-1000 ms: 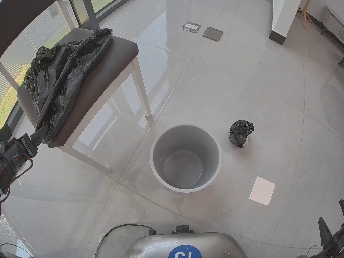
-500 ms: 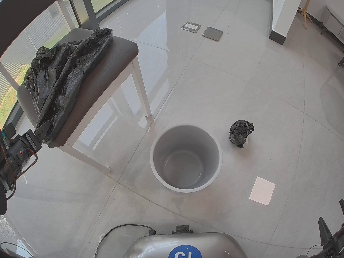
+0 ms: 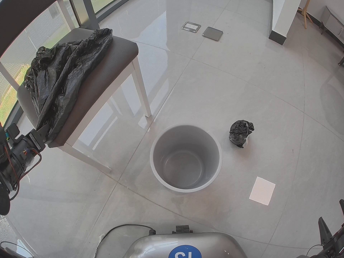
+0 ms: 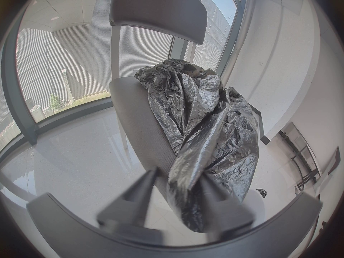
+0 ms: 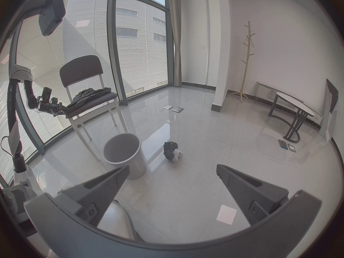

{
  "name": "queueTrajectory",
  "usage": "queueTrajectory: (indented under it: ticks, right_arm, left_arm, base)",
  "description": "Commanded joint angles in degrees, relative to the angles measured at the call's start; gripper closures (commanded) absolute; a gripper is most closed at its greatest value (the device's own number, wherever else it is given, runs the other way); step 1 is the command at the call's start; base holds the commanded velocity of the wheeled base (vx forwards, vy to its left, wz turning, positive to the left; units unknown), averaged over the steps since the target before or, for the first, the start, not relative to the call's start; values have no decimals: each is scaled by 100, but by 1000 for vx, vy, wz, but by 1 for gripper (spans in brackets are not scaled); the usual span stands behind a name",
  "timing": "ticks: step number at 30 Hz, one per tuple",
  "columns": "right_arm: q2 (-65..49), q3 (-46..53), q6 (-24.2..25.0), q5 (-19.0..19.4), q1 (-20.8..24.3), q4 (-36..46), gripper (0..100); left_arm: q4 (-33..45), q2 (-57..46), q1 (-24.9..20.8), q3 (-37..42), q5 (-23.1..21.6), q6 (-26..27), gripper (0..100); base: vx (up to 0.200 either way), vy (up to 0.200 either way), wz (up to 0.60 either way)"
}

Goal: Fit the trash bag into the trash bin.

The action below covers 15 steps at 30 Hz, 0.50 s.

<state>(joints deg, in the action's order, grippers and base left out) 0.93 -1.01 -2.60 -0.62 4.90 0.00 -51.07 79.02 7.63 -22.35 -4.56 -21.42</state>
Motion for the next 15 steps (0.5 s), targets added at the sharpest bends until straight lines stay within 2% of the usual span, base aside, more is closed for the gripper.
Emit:
queueTrajectory:
  ticks: [1, 11, 13, 15]
  right_arm:
    - [-93, 101, -4, 1, 2, 0, 0]
    - [-93, 92, 14, 1, 2, 0, 0]
    - [-93, 92, 22, 1, 2, 0, 0]
    - [-93, 92, 22, 1, 2, 0, 0]
  left_arm:
    - [0, -9, -42, 37, -1, -11, 100]
    - [18, -203, -139, 55, -45, 15, 100]
    - [132, -326, -350, 239, -19, 156, 100]
    - [106, -502, -359, 371, -1, 595, 100]
  base:
    - [0, 0, 0]
    - [0, 0, 0]
    - [0, 0, 0]
    - [0, 0, 0]
